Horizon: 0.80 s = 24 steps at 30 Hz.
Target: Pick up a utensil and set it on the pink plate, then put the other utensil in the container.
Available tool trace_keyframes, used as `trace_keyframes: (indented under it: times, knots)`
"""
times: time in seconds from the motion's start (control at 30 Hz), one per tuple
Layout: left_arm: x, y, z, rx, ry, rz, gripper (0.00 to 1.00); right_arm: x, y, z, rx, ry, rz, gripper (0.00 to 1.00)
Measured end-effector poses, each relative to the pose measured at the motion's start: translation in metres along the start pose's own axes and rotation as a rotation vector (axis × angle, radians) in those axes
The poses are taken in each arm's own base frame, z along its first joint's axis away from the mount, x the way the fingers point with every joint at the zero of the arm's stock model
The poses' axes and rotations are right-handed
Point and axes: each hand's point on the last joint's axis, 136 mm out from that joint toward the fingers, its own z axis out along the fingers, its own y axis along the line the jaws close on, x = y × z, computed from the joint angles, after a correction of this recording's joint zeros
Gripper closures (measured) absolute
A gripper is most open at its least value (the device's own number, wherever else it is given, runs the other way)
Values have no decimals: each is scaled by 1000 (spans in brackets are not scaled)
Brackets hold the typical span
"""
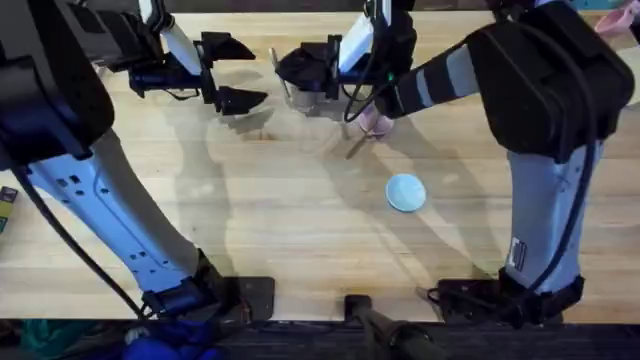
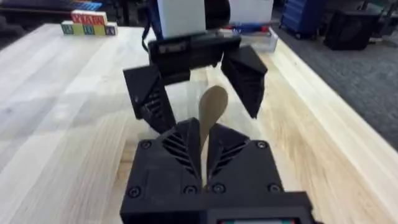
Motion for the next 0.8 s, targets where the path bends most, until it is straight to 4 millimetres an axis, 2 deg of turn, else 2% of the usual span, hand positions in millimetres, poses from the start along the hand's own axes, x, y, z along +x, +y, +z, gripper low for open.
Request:
trace_keyframes:
  times: [0.23,0.7,0.8]
  knots:
    - [0,0,0,0,0,0,8,20,2,0,-2,20,35,967]
    - [0,0,0,0,0,0,7,19,2,0,-2,16,28,969]
    - [0,0,0,0,0,0,8,12,1,0,0,-5,-8,969]
